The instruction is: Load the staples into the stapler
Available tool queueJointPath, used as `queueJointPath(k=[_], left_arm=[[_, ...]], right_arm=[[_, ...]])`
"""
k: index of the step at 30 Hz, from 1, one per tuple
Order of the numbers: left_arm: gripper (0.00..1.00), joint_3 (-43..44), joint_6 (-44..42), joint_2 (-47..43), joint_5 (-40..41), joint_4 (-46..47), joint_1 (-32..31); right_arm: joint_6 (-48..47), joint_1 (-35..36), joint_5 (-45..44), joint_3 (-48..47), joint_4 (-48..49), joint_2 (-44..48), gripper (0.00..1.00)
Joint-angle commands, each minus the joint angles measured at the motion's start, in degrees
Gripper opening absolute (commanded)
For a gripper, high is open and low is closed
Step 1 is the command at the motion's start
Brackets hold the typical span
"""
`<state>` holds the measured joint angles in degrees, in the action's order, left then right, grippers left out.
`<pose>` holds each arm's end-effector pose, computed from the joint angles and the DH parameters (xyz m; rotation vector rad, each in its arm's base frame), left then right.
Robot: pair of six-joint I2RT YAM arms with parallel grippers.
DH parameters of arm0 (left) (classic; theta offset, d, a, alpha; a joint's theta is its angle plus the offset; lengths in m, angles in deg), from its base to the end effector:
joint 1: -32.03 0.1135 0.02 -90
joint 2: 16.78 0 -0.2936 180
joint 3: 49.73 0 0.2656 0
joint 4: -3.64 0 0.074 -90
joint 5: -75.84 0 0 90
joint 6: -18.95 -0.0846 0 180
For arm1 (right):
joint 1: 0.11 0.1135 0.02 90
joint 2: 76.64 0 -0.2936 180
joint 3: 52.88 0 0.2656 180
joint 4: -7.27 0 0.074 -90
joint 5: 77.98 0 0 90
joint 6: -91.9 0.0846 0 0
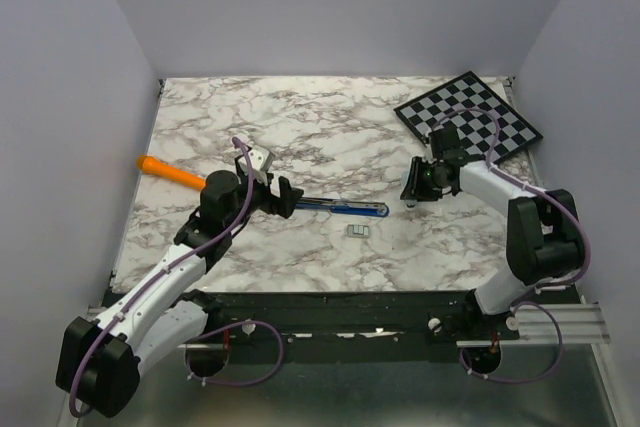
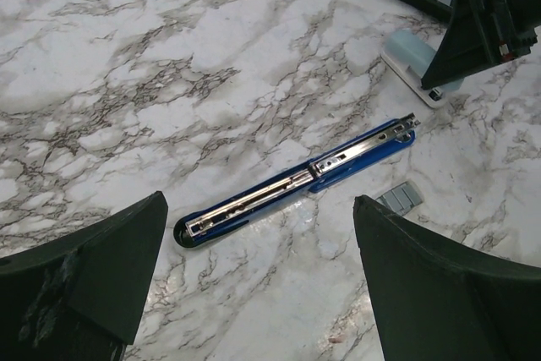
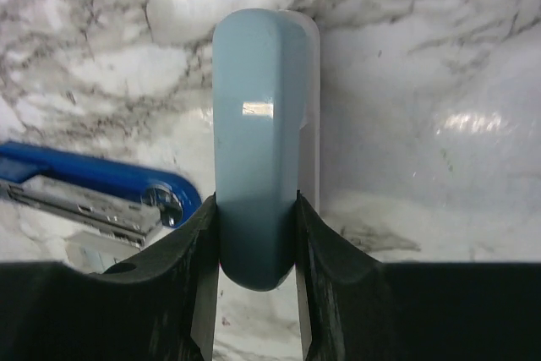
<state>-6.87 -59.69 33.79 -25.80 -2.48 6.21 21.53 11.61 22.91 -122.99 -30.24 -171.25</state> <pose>0.2167 -0.1238 0.2671 0.3792 1.8154 -0.6404 0.3483 0.0886 0.1573 0.1218 2.6882 0.4280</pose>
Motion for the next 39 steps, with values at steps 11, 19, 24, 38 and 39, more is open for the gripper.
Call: queueJointPath(k=[11, 19, 24, 38, 39], left_arm=[[0.99, -2.0, -3.4, -0.7, -6.2, 5.7, -0.5], [0.99, -1.1, -4.7, 0.2, -8.5, 4.8, -0.5], [0.99, -0.4, -5.4, 1.6, -10.6, 4.6, -0.5], [0.99, 2.8, -14.4, 3.1, -22.1, 0.6, -0.5], [0.99, 3.3, -15.1, 3.2, -21.9, 0.5, -0.5]], right_arm=[[0.7, 5.1, -8.4, 7.5, -6.0, 9.0, 0.62], [-0.5, 6.7, -13.5, 5.6, -7.6, 9.2, 0.58], [-1.8, 6.9, -15.0, 3.7, -6.8, 7.5, 0.57], [-9.2, 9.6, -11.2, 2.9, -8.9, 14.4, 0.06], [-9.6, 10.1, -10.5, 3.1, -9.0, 16.3, 0.05]])
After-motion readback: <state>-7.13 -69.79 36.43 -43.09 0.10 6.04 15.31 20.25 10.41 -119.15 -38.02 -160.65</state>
